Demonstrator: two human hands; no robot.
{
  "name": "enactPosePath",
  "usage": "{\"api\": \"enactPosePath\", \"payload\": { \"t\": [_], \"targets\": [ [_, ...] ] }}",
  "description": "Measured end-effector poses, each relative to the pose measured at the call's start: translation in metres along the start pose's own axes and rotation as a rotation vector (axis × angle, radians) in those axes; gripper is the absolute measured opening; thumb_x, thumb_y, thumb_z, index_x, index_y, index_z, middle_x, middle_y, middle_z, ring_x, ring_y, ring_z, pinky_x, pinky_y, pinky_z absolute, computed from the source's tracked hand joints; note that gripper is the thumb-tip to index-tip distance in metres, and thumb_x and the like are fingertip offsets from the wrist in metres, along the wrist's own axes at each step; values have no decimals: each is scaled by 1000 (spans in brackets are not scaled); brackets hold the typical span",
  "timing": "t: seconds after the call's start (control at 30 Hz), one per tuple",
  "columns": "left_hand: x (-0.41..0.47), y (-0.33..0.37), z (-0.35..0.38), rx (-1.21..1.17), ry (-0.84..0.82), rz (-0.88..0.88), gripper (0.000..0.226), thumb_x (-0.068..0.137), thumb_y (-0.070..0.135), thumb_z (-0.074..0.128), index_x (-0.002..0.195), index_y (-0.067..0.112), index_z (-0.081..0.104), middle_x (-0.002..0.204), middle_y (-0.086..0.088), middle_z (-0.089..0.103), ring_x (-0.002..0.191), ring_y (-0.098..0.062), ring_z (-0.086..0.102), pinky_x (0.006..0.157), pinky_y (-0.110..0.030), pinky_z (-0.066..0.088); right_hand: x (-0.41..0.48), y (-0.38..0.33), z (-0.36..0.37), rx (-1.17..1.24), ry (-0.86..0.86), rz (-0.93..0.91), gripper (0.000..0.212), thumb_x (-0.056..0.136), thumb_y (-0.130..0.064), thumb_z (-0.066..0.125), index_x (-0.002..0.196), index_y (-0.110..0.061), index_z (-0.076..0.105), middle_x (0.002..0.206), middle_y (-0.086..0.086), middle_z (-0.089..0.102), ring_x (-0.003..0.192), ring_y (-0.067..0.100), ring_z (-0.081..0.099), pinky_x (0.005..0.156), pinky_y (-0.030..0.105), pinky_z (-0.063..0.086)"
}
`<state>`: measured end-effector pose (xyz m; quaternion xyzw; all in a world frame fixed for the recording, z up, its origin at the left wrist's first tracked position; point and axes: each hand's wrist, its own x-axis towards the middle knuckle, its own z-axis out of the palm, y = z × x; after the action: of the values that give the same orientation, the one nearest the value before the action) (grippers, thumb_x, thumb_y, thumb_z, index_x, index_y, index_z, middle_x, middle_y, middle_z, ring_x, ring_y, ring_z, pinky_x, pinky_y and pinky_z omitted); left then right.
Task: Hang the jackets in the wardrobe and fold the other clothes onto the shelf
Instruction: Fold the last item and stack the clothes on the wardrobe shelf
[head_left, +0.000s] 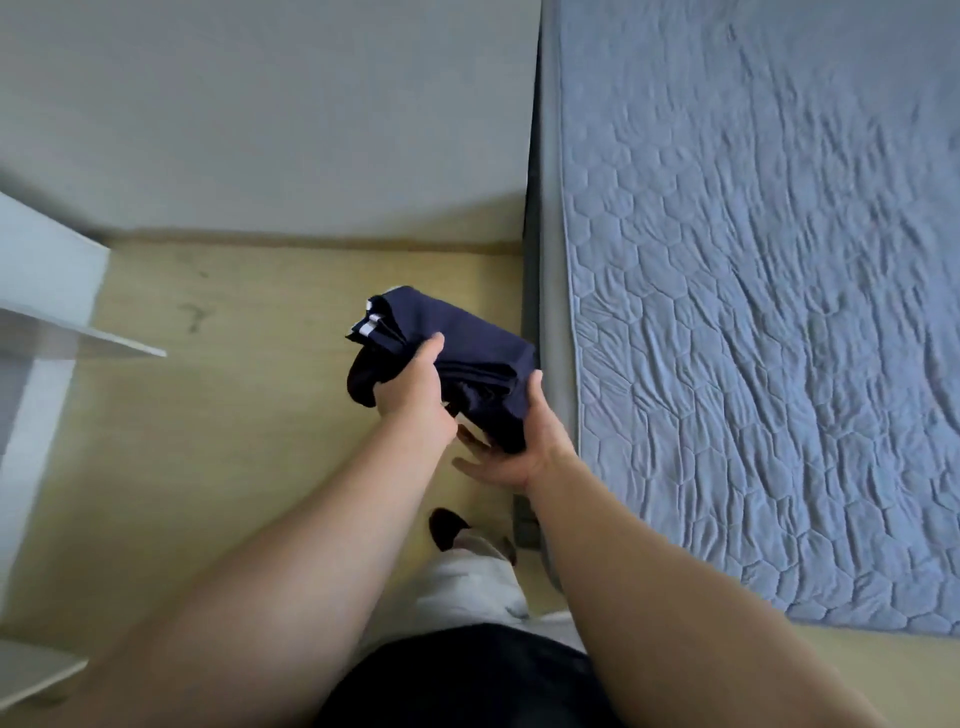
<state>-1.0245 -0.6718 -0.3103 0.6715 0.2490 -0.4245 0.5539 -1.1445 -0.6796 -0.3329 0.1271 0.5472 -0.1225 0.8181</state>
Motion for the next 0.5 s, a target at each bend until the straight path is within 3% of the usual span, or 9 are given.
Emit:
{"api": "enactPosePath", "payload": {
  "t": [0.2, 0.27, 0.33, 0.4, 0.5],
  "targets": [
    [6, 116, -73, -139, 81, 150, 77, 68, 30, 92, 134, 18, 54, 117, -1, 69, 95, -26, 70, 75, -36, 58, -29, 46, 147, -328, -80, -63, 89, 57, -72, 84, 125, -21, 61, 111, 17, 75, 100, 39, 73, 104, 55, 47],
    [11, 144, -101, -198, 102, 187, 75, 69, 29, 91, 133, 16, 55, 116, -1, 70, 97, -26, 70, 77, -37, 58, -32, 67, 194, -492, -42, -90, 67, 67, -48, 91, 118, -15, 63, 96, 22, 76, 84, 42, 75, 88, 53, 58],
    [16, 170, -132, -278, 123, 205, 73, 69, 26, 91, 132, 14, 57, 116, -4, 71, 100, -26, 70, 91, -42, 58, -30, 93, 234, -664, 5, -111, 48, 73, -21, 88, 113, -11, 64, 85, 22, 75, 71, 41, 75, 65, 49, 62],
    [23, 196, -167, -386, 154, 176, 65, 68, 25, 92, 124, 12, 62, 111, -5, 73, 100, -27, 70, 96, -43, 56, -25, 120, 271, -840, 11, -128, 43, 75, -11, 83, 113, -8, 62, 91, 21, 75, 75, 38, 75, 60, 45, 62],
    [34, 231, -219, -572, 179, 139, 45, 76, 28, 87, 113, 11, 65, 110, -8, 74, 97, -28, 72, 91, -41, 57, -19, 162, 321, -1080, -34, -130, 41, 79, -12, 81, 112, -9, 58, 103, 18, 71, 84, 37, 72, 63, 42, 63]
  ]
}}
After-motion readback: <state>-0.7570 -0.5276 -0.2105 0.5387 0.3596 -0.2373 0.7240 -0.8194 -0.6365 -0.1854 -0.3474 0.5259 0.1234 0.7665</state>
